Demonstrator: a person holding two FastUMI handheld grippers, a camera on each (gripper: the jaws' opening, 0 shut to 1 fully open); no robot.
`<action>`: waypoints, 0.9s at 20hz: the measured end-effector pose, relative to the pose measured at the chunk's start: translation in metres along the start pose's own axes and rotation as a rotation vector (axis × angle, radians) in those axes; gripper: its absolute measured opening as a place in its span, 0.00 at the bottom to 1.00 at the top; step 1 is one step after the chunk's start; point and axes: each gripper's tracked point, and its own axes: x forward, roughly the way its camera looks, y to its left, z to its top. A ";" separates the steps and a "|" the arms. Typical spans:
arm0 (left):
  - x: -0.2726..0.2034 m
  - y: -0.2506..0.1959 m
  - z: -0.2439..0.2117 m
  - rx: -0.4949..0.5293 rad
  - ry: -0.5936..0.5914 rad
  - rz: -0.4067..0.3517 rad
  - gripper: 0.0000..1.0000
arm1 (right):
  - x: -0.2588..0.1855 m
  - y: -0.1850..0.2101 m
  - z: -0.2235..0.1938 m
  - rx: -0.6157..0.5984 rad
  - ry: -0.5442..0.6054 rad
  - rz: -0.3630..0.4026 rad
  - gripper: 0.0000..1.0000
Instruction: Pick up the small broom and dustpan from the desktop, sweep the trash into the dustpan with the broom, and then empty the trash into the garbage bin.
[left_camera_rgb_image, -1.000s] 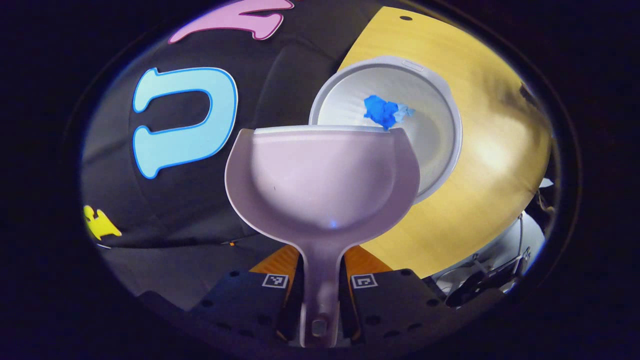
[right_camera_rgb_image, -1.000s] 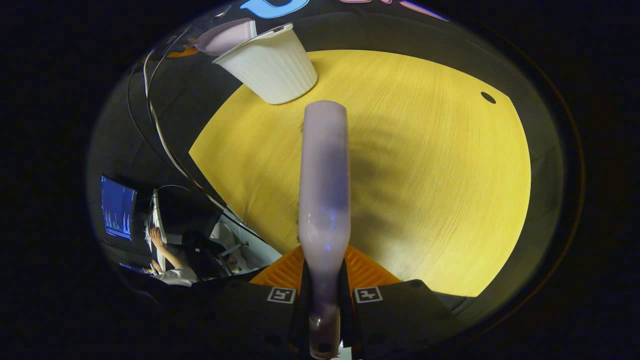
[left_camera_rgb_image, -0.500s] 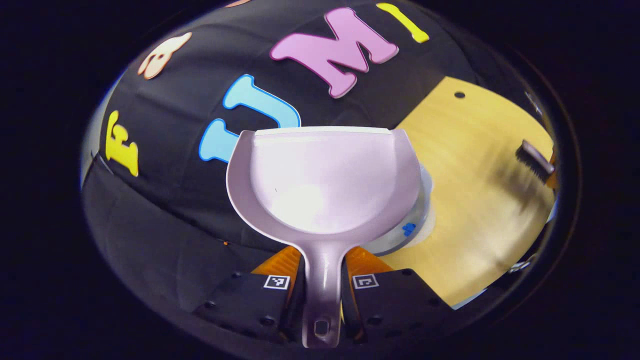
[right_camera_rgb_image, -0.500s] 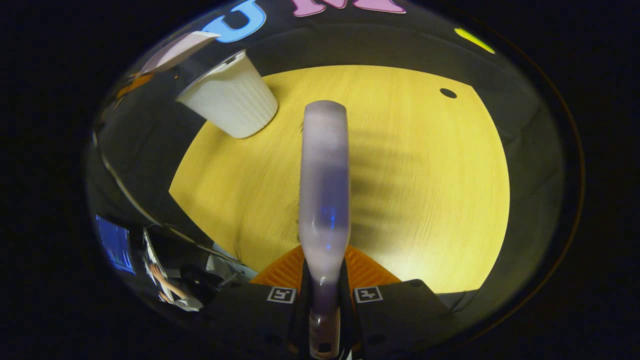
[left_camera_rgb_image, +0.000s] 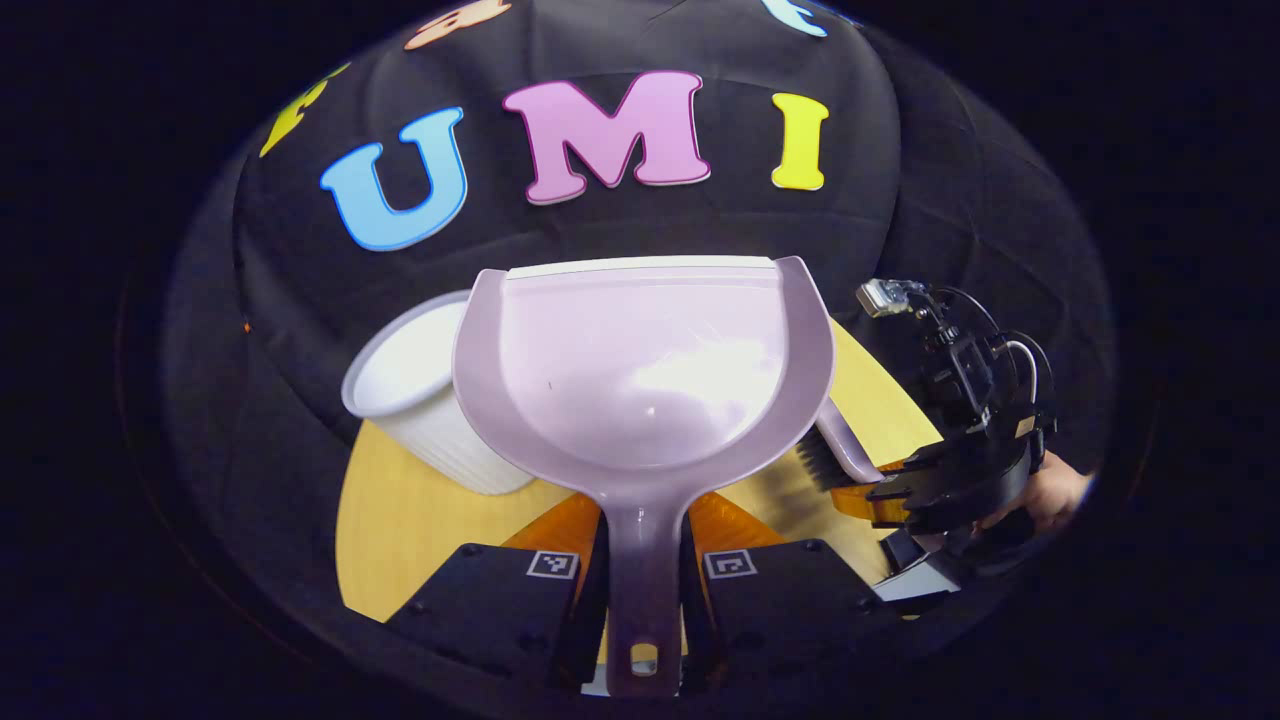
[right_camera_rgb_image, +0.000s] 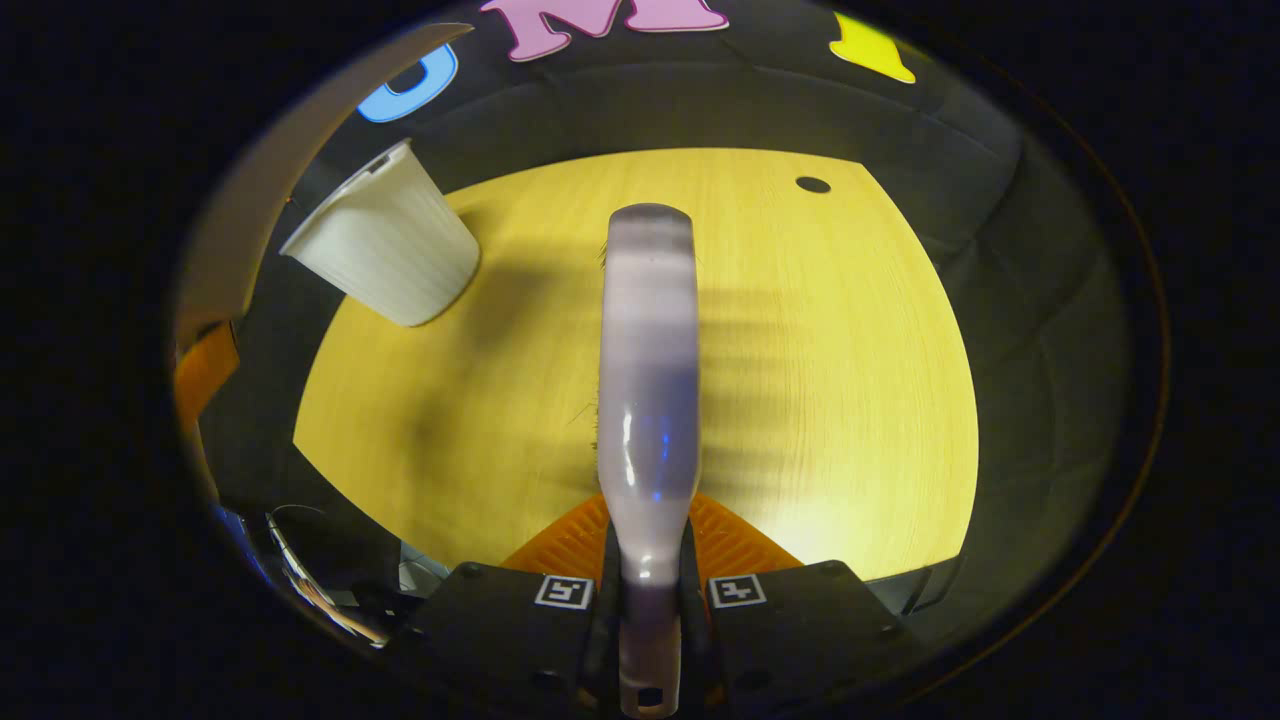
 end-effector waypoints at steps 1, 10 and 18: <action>0.014 -0.002 -0.022 -0.027 0.040 0.009 0.29 | 0.006 -0.002 -0.009 -0.003 0.026 -0.016 0.28; 0.103 0.007 -0.125 -0.199 0.325 0.011 0.30 | 0.052 0.003 -0.013 -0.032 0.172 -0.061 0.28; 0.109 0.005 -0.123 -0.181 0.394 -0.014 0.30 | 0.072 0.013 -0.009 -0.011 0.229 -0.091 0.30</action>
